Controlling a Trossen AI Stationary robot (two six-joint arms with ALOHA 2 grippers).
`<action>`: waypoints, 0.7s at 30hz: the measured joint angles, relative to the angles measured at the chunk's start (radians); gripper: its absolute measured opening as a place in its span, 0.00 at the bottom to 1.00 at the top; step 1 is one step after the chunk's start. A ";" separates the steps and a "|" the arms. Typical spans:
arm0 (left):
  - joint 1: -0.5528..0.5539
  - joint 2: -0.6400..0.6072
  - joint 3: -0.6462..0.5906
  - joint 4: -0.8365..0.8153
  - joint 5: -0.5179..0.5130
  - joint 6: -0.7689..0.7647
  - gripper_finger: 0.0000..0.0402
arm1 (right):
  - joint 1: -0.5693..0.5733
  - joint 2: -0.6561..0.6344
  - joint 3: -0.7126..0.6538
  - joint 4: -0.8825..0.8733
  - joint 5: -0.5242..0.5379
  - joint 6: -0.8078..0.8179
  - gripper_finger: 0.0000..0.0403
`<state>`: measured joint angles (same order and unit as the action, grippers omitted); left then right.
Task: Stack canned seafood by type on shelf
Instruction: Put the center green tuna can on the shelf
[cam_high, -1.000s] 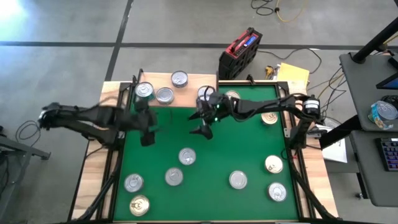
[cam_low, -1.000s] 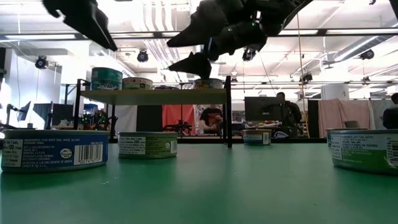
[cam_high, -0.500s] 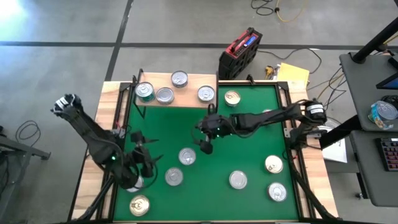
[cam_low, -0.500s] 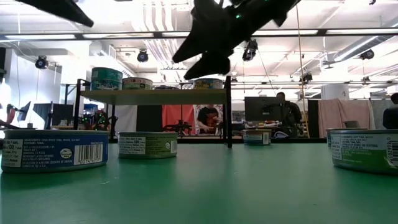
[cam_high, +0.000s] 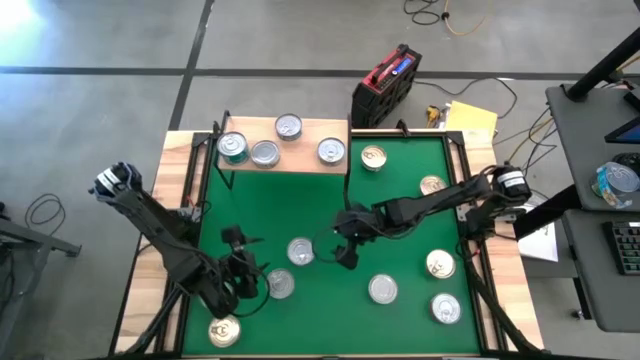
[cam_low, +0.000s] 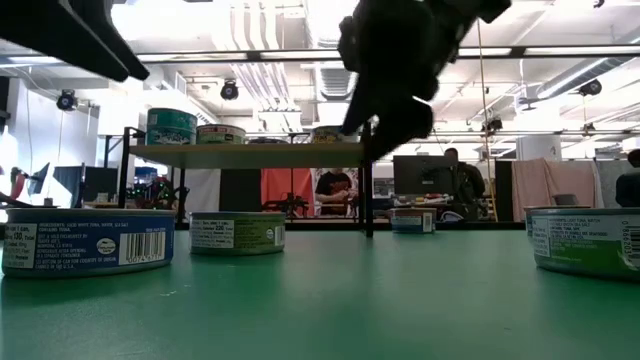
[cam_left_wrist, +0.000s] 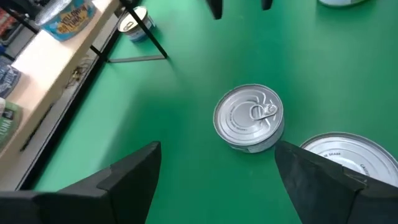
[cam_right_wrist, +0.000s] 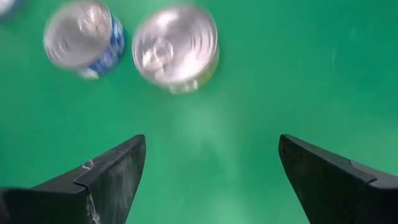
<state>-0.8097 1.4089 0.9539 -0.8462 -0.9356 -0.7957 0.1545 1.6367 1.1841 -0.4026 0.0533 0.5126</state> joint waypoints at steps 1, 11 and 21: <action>0.000 0.016 0.000 0.009 -0.002 -0.006 0.74 | 0.006 0.000 -0.005 -0.010 0.000 0.017 0.89; 0.001 0.143 0.000 0.042 -0.114 -0.025 0.68 | 0.058 0.000 -0.103 -0.005 0.000 0.203 0.89; 0.028 0.152 0.000 0.070 -0.112 -0.030 0.47 | 0.130 0.000 -0.175 0.258 0.286 0.030 0.89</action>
<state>-0.7815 1.5612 0.9539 -0.7765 -1.0474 -0.8253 0.2846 1.6371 1.0092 -0.1441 0.3396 0.5422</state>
